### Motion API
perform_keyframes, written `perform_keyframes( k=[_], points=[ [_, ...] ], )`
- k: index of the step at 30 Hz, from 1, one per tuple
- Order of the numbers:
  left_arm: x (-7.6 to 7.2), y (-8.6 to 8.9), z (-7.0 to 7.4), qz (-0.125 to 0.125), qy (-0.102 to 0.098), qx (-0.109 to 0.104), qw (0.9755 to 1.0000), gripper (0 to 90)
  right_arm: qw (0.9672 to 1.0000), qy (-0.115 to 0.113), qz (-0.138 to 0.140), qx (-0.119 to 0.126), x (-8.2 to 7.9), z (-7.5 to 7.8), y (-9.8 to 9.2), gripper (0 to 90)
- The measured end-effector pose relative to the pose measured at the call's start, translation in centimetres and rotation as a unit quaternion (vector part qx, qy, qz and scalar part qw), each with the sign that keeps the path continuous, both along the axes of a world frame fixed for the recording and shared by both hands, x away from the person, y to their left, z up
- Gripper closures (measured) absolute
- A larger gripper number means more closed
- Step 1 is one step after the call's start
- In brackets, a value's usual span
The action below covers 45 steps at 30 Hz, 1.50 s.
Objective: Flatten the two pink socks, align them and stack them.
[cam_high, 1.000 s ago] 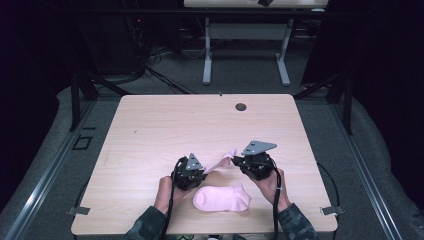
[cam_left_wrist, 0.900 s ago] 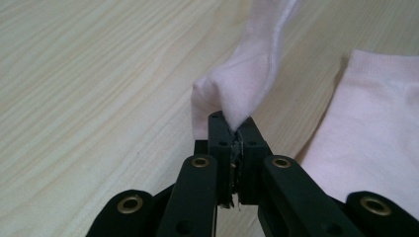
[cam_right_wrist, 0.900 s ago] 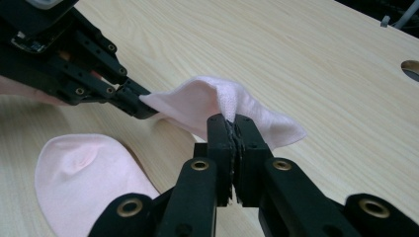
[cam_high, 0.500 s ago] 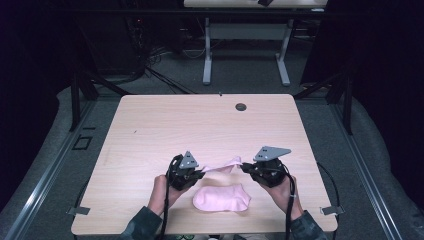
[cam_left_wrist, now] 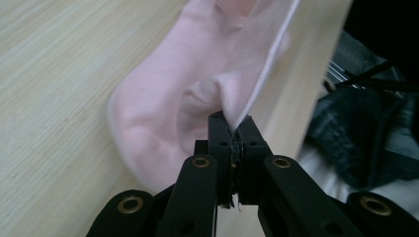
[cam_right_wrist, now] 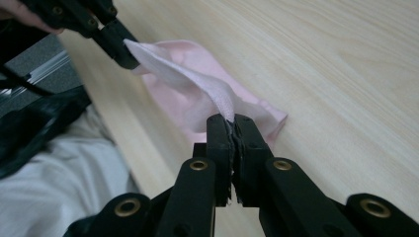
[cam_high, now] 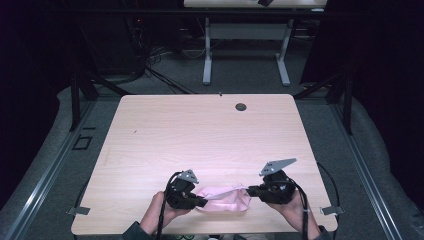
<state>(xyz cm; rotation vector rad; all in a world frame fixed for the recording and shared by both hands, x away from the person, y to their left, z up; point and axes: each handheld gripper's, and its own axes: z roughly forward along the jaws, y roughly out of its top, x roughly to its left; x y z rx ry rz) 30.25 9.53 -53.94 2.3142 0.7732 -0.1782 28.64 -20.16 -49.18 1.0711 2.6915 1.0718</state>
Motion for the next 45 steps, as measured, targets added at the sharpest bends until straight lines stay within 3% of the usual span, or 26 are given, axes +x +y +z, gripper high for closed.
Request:
perform_keyframes(
  k=[1,3,4,7,9,12,15,18,22,28,31,32,35,38,39,41,42,45],
  points=[
    [0.7,0.1,-0.5,0.009,0.009,-0.002,0.9999,86.8,0.9999,0.009,0.0,-0.008,0.7,-0.5,0.3,84.0],
    [1.6,0.3,-1.0,0.02,0.014,0.004,0.9997,83.3,0.9997,0.003,-0.014,-0.018,2.7,-2.1,1.0,75.2],
    [1.9,0.4,-1.1,0.03,0.011,0.008,0.9995,79.9,0.9998,0.008,-0.016,-0.013,3.5,-2.6,1.1,69.6],
    [2.6,0.8,-1.3,0.042,0.01,0.007,0.9991,78.0,0.9998,-0.006,-0.018,0.01,5.0,-3.7,1.1,58.4],
    [2.8,0.9,-1.5,0.046,0.012,0.005,0.9989,78.2,0.9997,-0.007,-0.017,0.018,5.6,-4.2,1.1,56.1],
    [3.0,0.9,-1.8,0.046,0.01,0.006,0.9989,79.5,1.0,-0.004,-0.007,0.006,6.5,-5.3,1.8,57.8],
    [2.9,1.0,-2.0,0.056,0.005,0.002,0.9984,83.6,0.9999,-0.012,-0.002,0.0,7.2,-6.1,2.2,75.5],
    [2.8,1.3,-1.9,0.063,0.003,-0.005,0.998,86.4,0.9997,-0.021,-0.002,0.007,7.1,-6.0,2.1,84.0],
    [2.4,1.6,-1.3,0.06,-0.002,-0.013,0.9981,87.3,0.9995,-0.028,-0.013,0.001,5.7,-4.0,1.6,85.1],
    [2.3,2.2,0.1,0.041,0.022,-0.043,0.998,87.7,0.9996,0.027,-0.011,0.001,2.7,-0.2,0.4,85.1],
    [2.4,2.2,0.7,0.031,0.032,-0.033,0.9984,87.8,0.998,0.062,0.002,0.006,1.6,0.5,0.2,85.1],
    [2.6,2.3,0.7,0.025,0.041,-0.033,0.9983,87.8,0.9969,0.078,0.01,0.004,1.5,0.4,0.2,85.0],
    [3.3,2.1,0.1,0.017,0.066,-0.005,0.9976,87.8,0.9916,0.128,0.019,0.01,1.8,-0.8,0.1,84.7],
    [3.9,1.6,-1.1,0.025,0.07,0.021,0.997,86.8,0.9895,0.145,-0.008,-0.005,3.0,-3.4,0.3,80.4],
    [4.1,1.5,-1.4,0.026,0.064,0.028,0.9972,85.7,0.9899,0.14,-0.019,-0.002,3.2,-4.2,0.4,78.9],
    [4.1,1.3,-1.7,0.034,0.045,0.048,0.9973,83.1,0.9901,0.134,-0.032,-0.025,3.6,-5.3,0.5,75.9],
    [4.1,1.2,-1.8,0.034,0.042,0.05,0.9973,82.5,0.9907,0.127,-0.035,-0.035,3.6,-5.6,0.4,75.6],
    [3.9,1.0,-2.1,0.034,0.032,0.056,0.9974,81.6,0.9936,0.1,-0.039,-0.035,3.2,-6.0,0.3,77.4]
  ],
)
